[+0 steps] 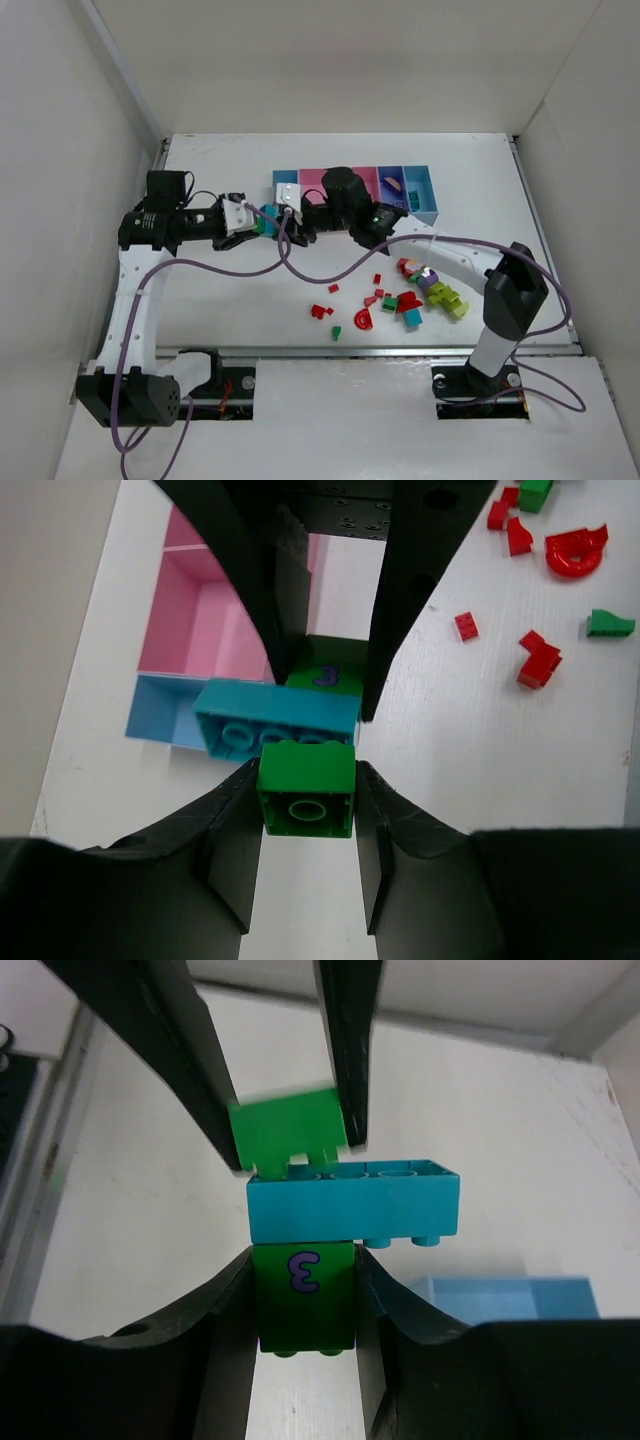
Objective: Sort the legos into containers by color
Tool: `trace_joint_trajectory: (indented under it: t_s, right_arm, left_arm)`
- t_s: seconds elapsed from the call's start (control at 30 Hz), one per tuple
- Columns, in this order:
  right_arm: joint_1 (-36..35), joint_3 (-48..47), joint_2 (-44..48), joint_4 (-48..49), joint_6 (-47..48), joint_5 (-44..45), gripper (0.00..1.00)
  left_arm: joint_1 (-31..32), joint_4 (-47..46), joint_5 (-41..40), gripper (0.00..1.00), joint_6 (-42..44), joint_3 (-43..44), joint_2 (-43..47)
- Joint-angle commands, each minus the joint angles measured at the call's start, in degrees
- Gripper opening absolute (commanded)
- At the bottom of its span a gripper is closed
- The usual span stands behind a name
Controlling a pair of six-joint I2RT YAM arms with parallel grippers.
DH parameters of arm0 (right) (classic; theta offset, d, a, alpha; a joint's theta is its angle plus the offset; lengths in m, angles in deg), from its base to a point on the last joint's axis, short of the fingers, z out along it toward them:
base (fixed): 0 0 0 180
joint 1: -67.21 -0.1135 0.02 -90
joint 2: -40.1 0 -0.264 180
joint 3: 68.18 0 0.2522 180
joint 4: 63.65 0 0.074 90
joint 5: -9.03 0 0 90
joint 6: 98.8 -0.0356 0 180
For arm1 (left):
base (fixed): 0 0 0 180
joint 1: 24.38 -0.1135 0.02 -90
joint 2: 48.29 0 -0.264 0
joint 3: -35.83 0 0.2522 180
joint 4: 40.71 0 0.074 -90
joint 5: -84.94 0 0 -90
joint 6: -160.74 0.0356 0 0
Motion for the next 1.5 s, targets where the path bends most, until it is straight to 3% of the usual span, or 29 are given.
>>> trace_joint_trajectory:
  t_s: [0.0, 0.27, 0.33, 0.47, 0.5, 0.6, 0.73, 0.93, 1.17, 1.47]
  right_arm:
    - [5.4, 4.0, 2.9, 0.3, -5.0, 2.4, 0.0]
    - [13.1, 8.6, 7.0, 0.8, -6.4, 8.1, 0.0]
    - [14.9, 8.6, 7.0, 0.8, -7.0, 8.1, 0.0]
    - [17.2, 8.6, 7.0, 0.8, -7.6, 10.1, 0.0]
    - [18.3, 8.1, 6.5, 0.8, -7.6, 10.1, 0.0]
    - [19.2, 6.5, 5.7, 0.8, -7.6, 10.1, 0.0]
    - [20.4, 4.9, 4.6, 0.8, -7.6, 8.8, 0.0]
    - [21.0, 3.6, 4.6, 0.8, -6.2, 5.9, 0.0]
    - [21.5, 1.9, 3.3, 0.8, -5.7, 5.3, 0.0]
    - [21.5, 0.2, 0.4, 0.3, -5.7, 4.3, 0.0]
  left_arm:
    - [0.5, -6.7, 1.0, 0.0, -7.7, 0.9, 1.6]
    - [1.1, -21.6, -0.7, 0.0, -26.6, 2.2, -1.7]
    - [1.6, -26.5, -2.9, 0.0, -36.5, 2.2, -5.1]
    - [5.2, -33.8, -14.0, 0.0, -44.2, 4.1, -12.6]
    - [8.6, -34.8, -20.6, 0.0, -45.2, 4.8, -15.8]
    - [13.8, -34.8, -30.4, 0.0, -45.2, 8.1, -21.4]
    - [13.8, -37.2, -30.4, 0.0, -44.5, 11.5, -29.4]
    - [12.4, -39.9, -30.9, 0.0, -35.9, 12.1, -36.7]
    - [12.4, -39.9, -29.8, 0.03, -29.4, 11.5, -39.5]
    - [12.4, -39.8, -29.8, 0.09, -28.9, 13.2, -44.0]
